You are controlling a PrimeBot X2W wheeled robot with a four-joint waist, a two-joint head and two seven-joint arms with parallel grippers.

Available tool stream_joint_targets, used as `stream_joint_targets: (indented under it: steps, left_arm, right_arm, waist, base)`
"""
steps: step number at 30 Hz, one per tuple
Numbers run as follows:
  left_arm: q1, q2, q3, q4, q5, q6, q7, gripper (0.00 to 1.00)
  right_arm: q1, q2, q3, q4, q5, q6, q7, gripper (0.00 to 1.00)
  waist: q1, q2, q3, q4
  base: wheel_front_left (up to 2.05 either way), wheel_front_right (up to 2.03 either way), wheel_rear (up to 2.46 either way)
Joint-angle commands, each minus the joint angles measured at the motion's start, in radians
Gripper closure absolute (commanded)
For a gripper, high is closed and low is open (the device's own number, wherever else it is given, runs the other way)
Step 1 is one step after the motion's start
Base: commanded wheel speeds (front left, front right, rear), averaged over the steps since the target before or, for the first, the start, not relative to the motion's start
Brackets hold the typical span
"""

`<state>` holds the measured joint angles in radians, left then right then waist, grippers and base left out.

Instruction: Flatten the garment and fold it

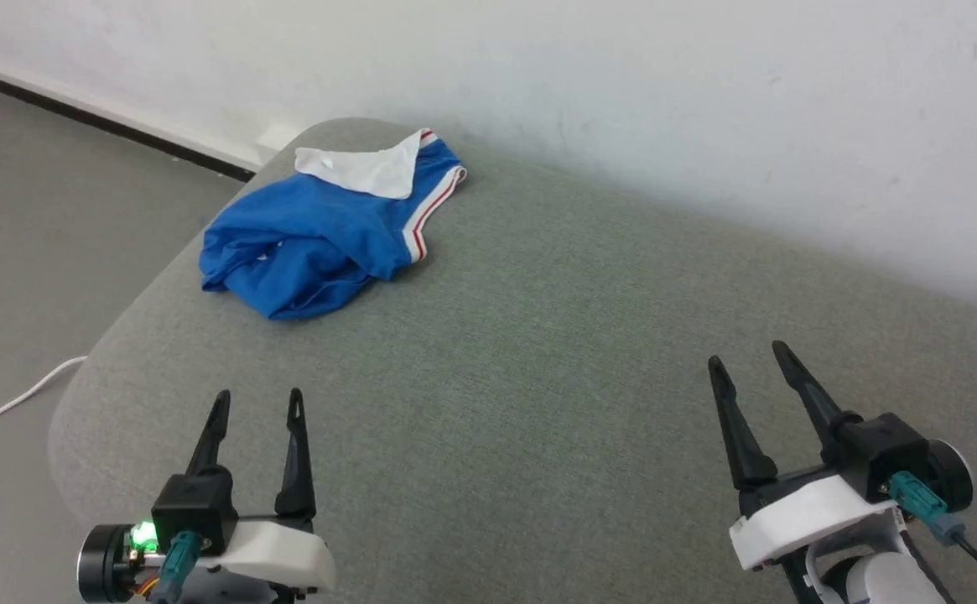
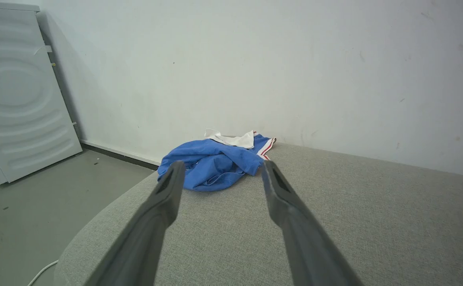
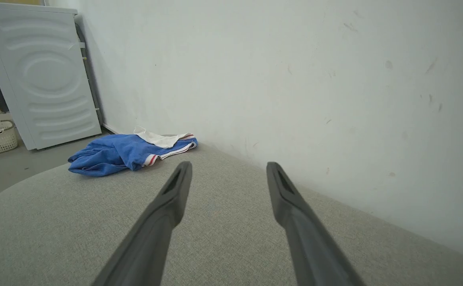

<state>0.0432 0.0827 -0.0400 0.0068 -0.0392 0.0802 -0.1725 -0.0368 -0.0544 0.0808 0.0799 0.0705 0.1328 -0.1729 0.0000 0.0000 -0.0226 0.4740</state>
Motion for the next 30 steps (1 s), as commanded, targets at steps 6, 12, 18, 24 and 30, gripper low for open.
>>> stream_joint_targets:
  steps: [6,12,18,24,30]
  left_arm:
    - [0.020,0.001,-0.015,0.006,-0.010,0.009,-0.022,0.00]
    - [0.020,0.001,-0.021,0.012,-0.014,0.012,-0.035,0.00]
    - [0.023,0.001,-0.023,0.017,-0.017,0.016,-0.047,0.00]
    - [0.026,0.001,-0.029,0.020,-0.020,0.018,-0.060,0.00]
    - [0.030,0.002,-0.035,0.024,-0.022,0.020,-0.072,0.00]
  right_arm:
    - [-0.023,0.003,0.017,0.016,0.019,-0.002,-0.022,0.00]
    - [-0.030,0.003,0.025,0.025,0.020,-0.002,-0.034,0.00]
    - [-0.034,0.003,0.032,0.032,0.022,-0.002,-0.047,0.00]
    - [-0.039,0.004,0.035,0.036,0.025,-0.002,-0.059,0.00]
    - [-0.040,0.004,0.037,0.039,0.024,-0.002,-0.072,0.00]
  waist:
    - [0.0000,0.0000,-0.003,0.043]
    - [0.0000,0.0000,-0.002,0.073]
    - [0.0000,0.0000,-0.003,0.103]
    - [0.0000,0.0000,-0.005,0.131]
    - [0.0000,0.0000,-0.002,0.157]
  base:
    - [-0.01,-0.01,-0.01]
    - [0.00,0.00,0.00]
    - [0.00,0.00,0.00]
    - [0.00,0.00,0.00]
    - [0.00,0.00,0.00]
